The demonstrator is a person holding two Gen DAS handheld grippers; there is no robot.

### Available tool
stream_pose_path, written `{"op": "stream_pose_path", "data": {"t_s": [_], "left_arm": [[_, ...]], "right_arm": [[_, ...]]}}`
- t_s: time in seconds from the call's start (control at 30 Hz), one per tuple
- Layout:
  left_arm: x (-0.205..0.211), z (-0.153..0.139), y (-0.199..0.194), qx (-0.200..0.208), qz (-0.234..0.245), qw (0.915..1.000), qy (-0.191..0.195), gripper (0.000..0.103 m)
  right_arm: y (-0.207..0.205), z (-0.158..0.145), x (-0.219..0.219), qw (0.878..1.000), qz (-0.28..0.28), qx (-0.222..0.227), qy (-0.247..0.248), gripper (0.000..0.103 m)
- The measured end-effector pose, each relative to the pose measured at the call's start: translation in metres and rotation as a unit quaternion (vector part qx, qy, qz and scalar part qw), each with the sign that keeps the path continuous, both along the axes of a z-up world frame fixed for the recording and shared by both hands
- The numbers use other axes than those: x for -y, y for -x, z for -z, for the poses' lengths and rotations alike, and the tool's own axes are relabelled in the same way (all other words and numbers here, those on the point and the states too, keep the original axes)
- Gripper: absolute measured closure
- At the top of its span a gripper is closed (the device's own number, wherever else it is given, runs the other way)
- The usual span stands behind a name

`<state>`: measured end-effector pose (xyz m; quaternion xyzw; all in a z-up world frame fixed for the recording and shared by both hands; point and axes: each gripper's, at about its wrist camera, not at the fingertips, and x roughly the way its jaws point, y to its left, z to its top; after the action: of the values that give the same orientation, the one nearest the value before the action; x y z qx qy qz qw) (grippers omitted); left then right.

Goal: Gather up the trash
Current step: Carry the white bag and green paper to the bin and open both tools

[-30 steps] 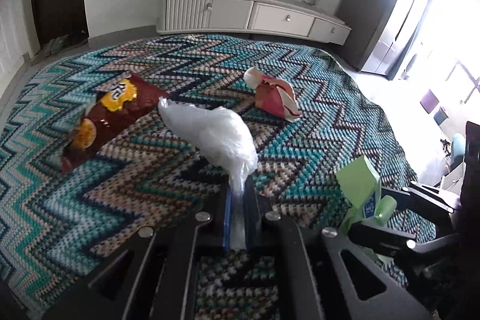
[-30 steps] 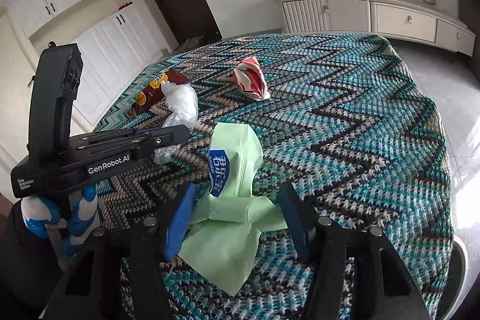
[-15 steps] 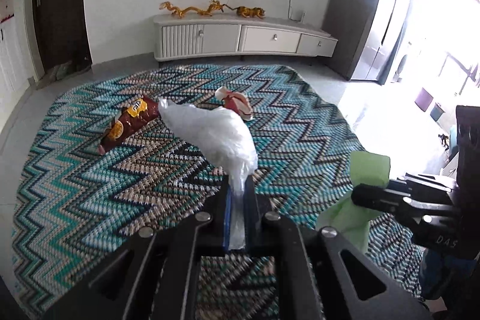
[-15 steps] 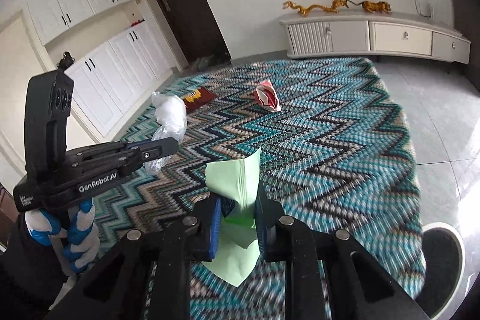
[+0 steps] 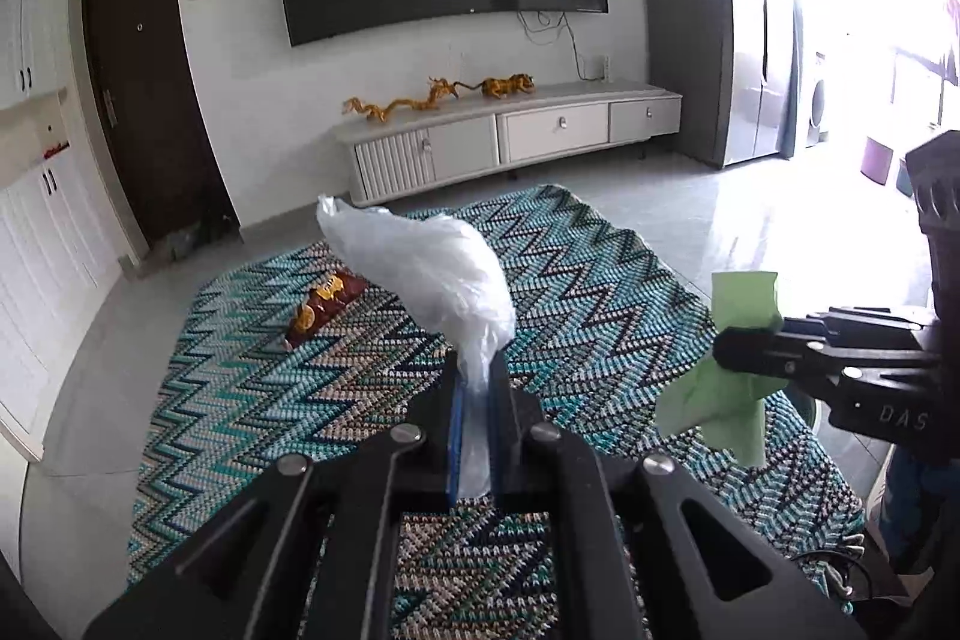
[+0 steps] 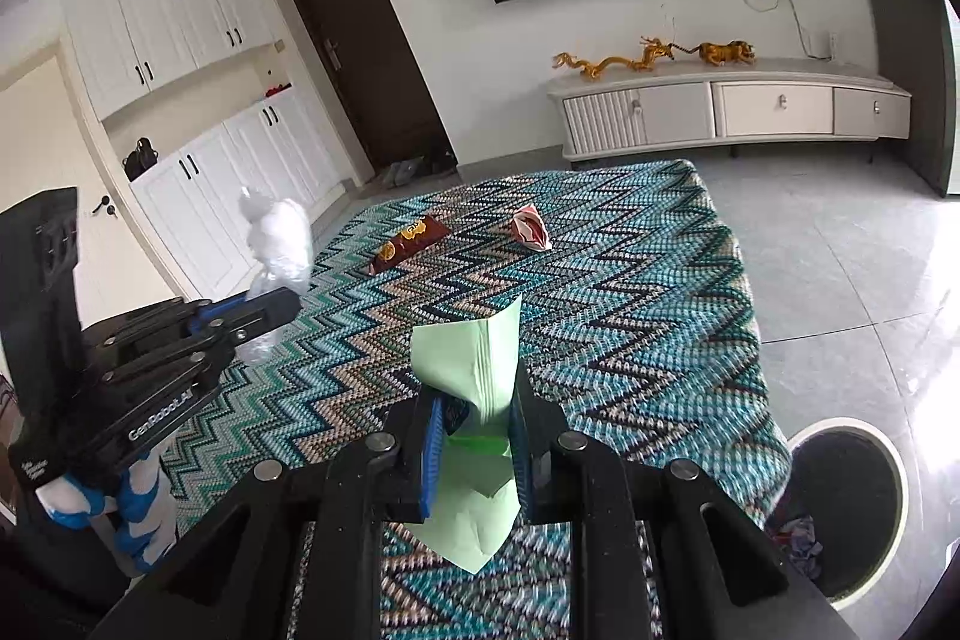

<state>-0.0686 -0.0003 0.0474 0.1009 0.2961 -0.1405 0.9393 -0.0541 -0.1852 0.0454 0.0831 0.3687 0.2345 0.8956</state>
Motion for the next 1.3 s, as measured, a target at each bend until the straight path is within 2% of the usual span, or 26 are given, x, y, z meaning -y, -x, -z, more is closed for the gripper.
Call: {"op": "stream_pose_path", "data": {"t_s": [0.27, 0.57, 0.77, 1.03, 1.3], "left_arm": [[-0.001, -0.014, 0.027, 0.023, -0.004, 0.9997, -0.006, 0.097], [-0.004, -0.019, 0.044, 0.031, -0.005, 0.9995, -0.007, 0.096], [0.006, -0.021, 0.049, 0.032, 0.005, 0.9994, -0.009, 0.096], [0.042, -0.009, 0.050, 0.006, 0.046, 0.9988, -0.013, 0.096], [0.093, 0.015, 0.045, -0.038, 0.100, 0.9937, -0.033, 0.096]], "right_arm": [[0.017, -0.010, 0.002, 1.000, 0.006, 0.008, 0.005, 0.085], [0.030, -0.016, 0.002, 1.000, 0.009, 0.017, 0.011, 0.085], [0.039, -0.023, 0.019, 0.999, 0.027, 0.026, 0.009, 0.085], [0.056, -0.025, 0.063, 0.997, 0.074, 0.026, 0.000, 0.085], [0.068, -0.018, 0.119, 0.991, 0.133, 0.021, -0.011, 0.085]]}}
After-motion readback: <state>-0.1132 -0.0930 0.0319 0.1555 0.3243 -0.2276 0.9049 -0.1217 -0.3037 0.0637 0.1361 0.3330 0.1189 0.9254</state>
